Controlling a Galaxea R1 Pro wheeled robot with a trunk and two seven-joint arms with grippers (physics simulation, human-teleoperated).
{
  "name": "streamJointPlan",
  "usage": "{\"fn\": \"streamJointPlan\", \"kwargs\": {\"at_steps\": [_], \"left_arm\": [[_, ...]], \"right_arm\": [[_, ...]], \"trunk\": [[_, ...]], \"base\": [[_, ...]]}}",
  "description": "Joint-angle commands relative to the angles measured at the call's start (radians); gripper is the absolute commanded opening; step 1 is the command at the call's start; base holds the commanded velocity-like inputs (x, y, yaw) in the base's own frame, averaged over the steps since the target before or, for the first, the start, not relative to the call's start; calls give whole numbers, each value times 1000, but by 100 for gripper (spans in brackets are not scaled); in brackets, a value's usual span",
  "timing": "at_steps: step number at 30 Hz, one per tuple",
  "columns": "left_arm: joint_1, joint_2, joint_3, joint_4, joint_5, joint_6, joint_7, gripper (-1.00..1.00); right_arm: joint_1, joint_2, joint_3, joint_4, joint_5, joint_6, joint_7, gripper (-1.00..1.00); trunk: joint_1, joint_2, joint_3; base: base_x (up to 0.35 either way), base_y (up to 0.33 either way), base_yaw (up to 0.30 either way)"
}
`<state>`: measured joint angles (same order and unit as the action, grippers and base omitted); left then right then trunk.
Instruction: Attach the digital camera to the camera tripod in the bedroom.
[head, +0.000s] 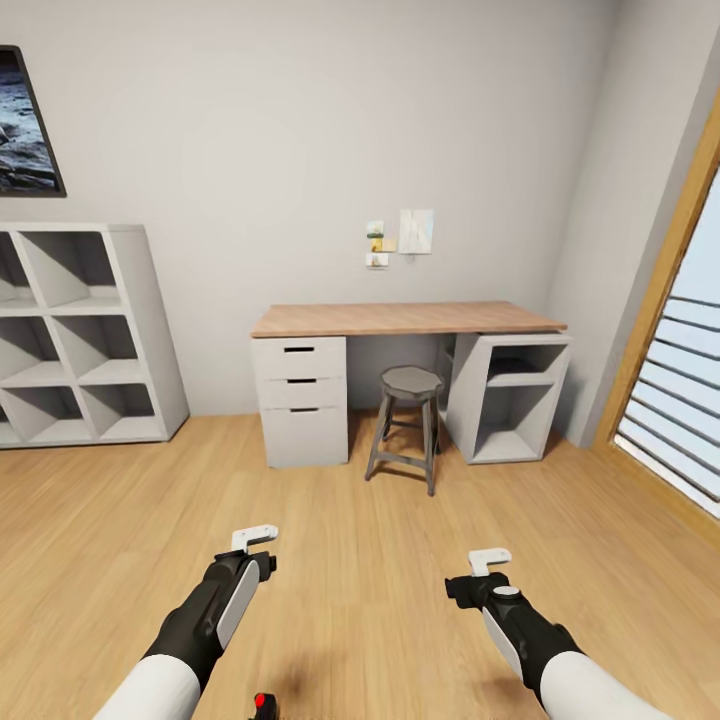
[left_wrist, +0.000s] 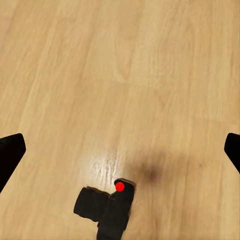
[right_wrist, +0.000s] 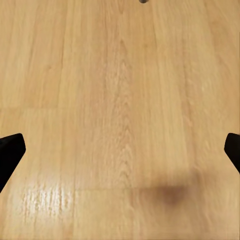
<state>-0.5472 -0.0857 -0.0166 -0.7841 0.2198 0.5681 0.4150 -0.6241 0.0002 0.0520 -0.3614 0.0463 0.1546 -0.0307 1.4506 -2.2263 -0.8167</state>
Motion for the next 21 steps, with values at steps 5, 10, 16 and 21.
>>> {"fn": "streamJointPlan", "kwargs": {"at_steps": [5, 10, 16, 21], "left_arm": [[0, 0, -2, -1, 10, 2, 8, 100], [0, 0, -2, -1, 10, 2, 8, 100], [0, -12, -2, -1, 10, 3, 8, 100], [0, -14, -2, -1, 10, 3, 9, 100]], "right_arm": [[0, 0, 5, -2, 4, 8, -3, 100], [0, 1, 3, -2, 4, 3, -10, 100], [0, 1, 2, -2, 4, -5, -14, 100], [0, 2, 1, -2, 4, -7, -19, 100]], "trunk": [[19, -36, -17], [38, -71, -32], [61, -113, -51], [80, -148, -67]], "base": [[0, 0, 0], [0, 0, 0], [0, 0, 0], [0, 0, 0]]}}
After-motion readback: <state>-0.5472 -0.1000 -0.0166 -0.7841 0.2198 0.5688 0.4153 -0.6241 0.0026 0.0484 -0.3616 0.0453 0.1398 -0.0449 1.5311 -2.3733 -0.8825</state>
